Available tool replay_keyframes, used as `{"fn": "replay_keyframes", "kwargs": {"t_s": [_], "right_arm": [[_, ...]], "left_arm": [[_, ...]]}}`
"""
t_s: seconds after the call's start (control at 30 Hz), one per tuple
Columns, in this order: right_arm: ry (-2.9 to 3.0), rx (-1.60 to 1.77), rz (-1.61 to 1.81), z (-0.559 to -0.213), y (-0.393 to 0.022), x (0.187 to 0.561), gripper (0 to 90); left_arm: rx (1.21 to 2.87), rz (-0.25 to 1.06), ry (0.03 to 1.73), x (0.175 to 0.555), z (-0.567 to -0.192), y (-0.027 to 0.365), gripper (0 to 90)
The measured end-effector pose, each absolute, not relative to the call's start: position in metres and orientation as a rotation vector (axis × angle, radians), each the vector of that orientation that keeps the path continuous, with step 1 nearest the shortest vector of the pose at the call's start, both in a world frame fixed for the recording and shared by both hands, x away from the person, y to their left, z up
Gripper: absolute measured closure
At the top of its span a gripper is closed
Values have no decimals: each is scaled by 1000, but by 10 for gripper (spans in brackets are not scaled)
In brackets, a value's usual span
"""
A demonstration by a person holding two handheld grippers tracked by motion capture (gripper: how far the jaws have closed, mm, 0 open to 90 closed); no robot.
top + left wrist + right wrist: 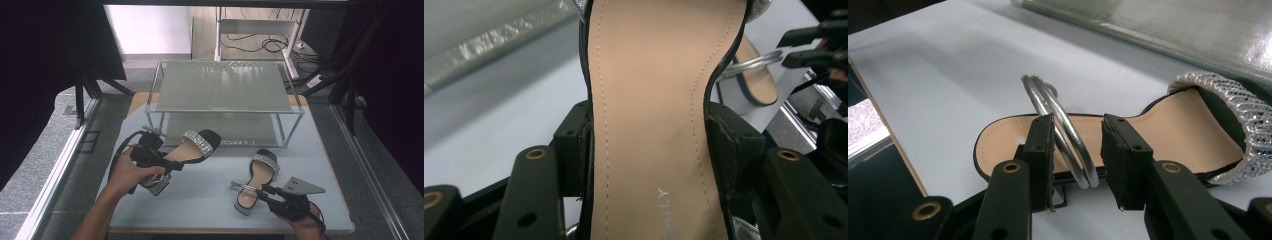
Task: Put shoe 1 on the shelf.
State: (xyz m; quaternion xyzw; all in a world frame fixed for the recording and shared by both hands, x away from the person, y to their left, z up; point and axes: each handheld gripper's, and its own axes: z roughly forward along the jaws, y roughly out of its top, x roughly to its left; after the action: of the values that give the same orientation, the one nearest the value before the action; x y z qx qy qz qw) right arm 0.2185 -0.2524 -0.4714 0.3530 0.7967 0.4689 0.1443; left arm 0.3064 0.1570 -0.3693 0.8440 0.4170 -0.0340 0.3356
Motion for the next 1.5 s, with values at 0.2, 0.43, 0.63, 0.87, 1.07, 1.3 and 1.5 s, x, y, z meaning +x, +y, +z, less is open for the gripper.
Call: {"fn": "replay_keyframes", "kwargs": {"t_s": [0.2, 0.43, 0.63, 0.87, 1.07, 1.3, 1.5], "right_arm": [[2299, 1018, 1350, -472, -253, 219, 645], [2299, 1022, 1354, -472, -254, 218, 637], [2303, 1020, 1353, -472, -254, 218, 636], [2307, 1023, 1354, -473, -254, 219, 634], [2307, 1023, 1355, -472, -255, 220, 634], [2314, 1015, 1359, -471, -255, 220, 633], [2313, 999, 1369, -469, -254, 218, 629]], "left_arm": [[2173, -77, 1046, 311, -351, 151, 433], [2169, -84, 1006, 318, -333, 141, 432], [2149, -81, 1007, 335, -316, 132, 432], [2123, -75, 1020, 353, -297, 125, 432], [2091, -54, 1037, 372, -270, 118, 432], [2039, -59, 1069, 395, -247, 113, 432], [1996, -58, 1122, 414, -246, 109, 432]]}}
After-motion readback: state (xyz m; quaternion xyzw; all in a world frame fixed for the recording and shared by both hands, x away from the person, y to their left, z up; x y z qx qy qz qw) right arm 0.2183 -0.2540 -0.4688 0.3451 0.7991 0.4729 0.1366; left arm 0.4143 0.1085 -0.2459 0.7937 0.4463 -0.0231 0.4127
